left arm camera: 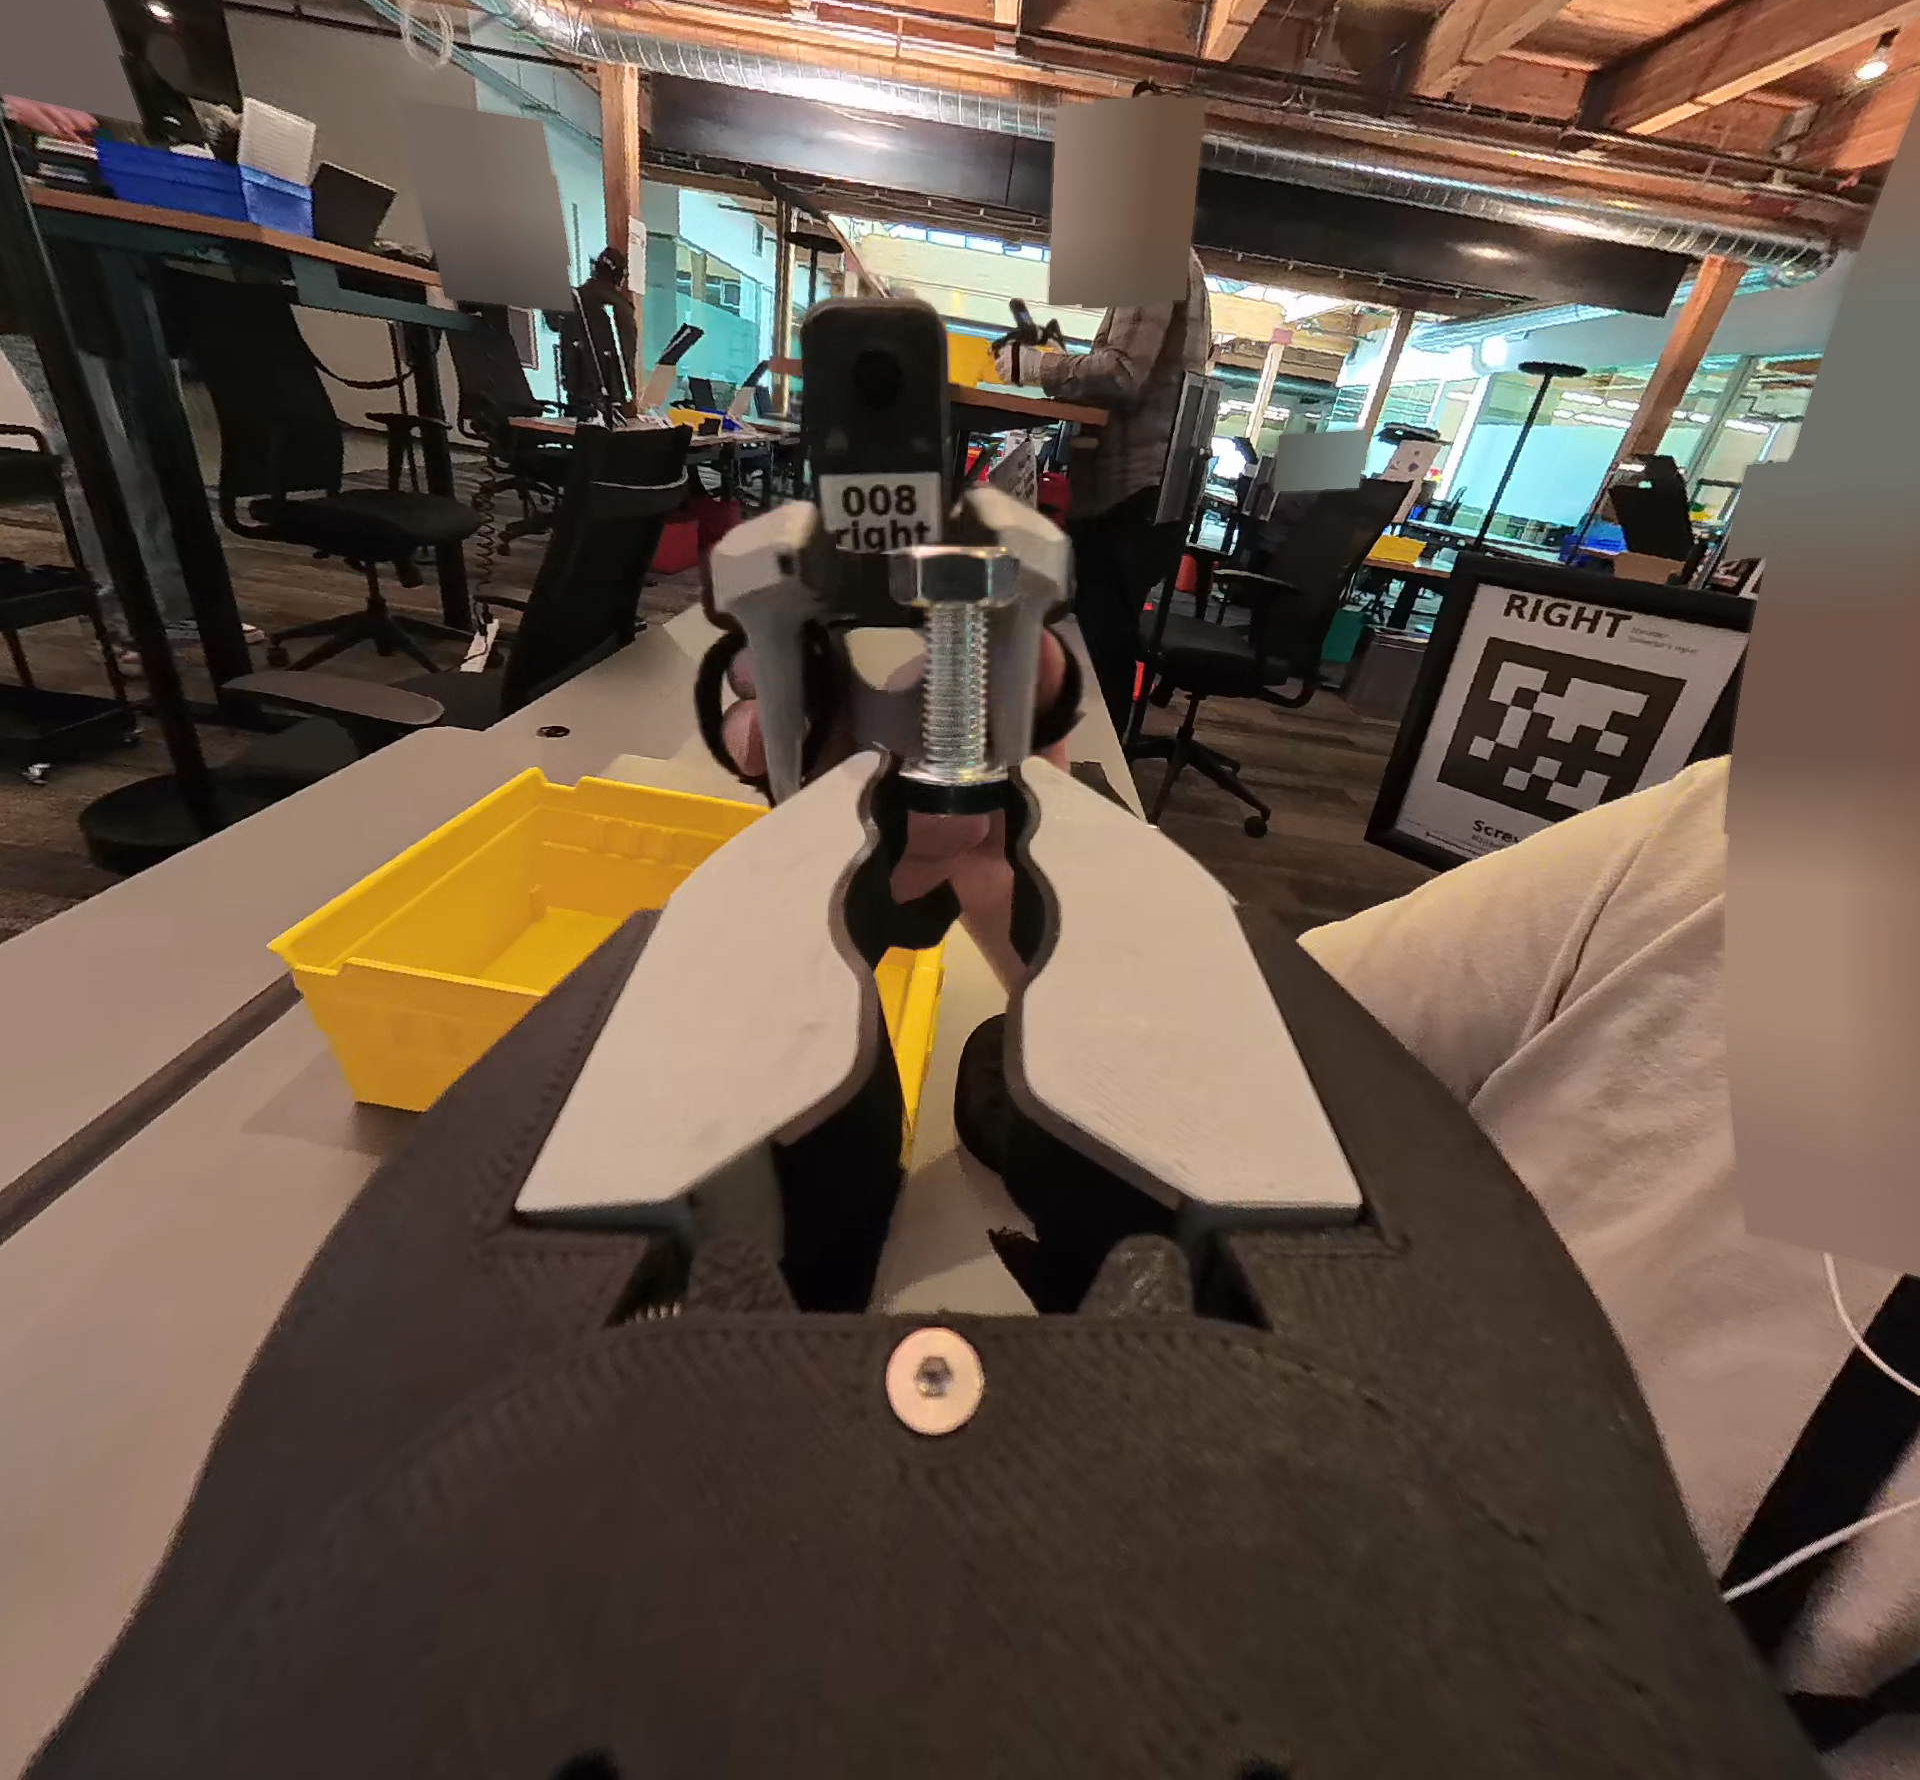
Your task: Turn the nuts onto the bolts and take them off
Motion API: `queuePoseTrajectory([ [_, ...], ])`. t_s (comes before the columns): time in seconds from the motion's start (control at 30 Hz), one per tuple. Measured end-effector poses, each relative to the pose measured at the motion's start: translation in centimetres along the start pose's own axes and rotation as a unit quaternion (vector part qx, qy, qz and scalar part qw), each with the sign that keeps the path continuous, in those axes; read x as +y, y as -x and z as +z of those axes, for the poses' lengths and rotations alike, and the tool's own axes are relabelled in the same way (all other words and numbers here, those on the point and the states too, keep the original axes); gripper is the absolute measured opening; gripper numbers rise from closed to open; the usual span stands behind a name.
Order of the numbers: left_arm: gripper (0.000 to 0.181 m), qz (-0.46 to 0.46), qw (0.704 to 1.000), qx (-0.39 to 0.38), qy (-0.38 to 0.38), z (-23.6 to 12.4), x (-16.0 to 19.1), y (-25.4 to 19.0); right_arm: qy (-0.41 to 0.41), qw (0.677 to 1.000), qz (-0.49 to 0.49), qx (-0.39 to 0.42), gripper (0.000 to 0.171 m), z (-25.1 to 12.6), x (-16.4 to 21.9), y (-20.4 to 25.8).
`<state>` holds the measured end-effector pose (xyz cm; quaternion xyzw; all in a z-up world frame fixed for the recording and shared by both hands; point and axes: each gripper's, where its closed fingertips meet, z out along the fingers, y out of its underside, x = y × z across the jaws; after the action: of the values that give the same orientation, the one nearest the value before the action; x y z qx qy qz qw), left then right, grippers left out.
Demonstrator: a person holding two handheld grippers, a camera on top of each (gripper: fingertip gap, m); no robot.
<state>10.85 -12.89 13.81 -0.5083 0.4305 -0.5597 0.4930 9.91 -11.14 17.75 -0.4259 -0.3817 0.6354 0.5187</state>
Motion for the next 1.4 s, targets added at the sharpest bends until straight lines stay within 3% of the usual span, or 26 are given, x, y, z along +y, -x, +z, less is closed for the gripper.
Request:
queuePoseTrajectory([
  [0.3, 0.018, -0.004, 1.000, 0.004, -0.003, 0.0, -0.1, -0.2, -0.003, 1.000, 0.010, 0.023, 0.027, -0.5, 0.1, -1.4],
  [0.5, 0.018, -0.003, 1.000, 0.005, 0.002, 0.1, 0.1, -0.2, 0.013, 1.000, -0.015, -0.002, 0.031, 0.8, 0.5, 0.8],
  [0.77, 0.018, -0.012, 1.000, 0.010, -0.004, 0.0, 0.0, -0.2, 0.004, 1.000, 0.016, 0.022, 0.029, -0.2, 0.5, -1.4],
  [0.97, 0.017, -0.005, 1.000, 0.008, 0.002, 0.2, 0.1, -0.3, 0.015, 1.000, -0.016, 0.015, 0.032, 0.9, 0.7, 0.5],
  [1.23, 0.018, -0.015, 1.000, 0.007, -0.007, -0.2, -0.2, 0.0, 0.006, 0.999, -0.001, 0.053, 0.030, -0.3, 0.4, -1.9],
  [1.4, 0.017, 0.003, 1.000, -0.009, -0.001, -0.1, -0.1, 0.2, -0.013, 1.000, -0.004, 0.023, 0.031, 0.0, -0.5, -0.2],
])
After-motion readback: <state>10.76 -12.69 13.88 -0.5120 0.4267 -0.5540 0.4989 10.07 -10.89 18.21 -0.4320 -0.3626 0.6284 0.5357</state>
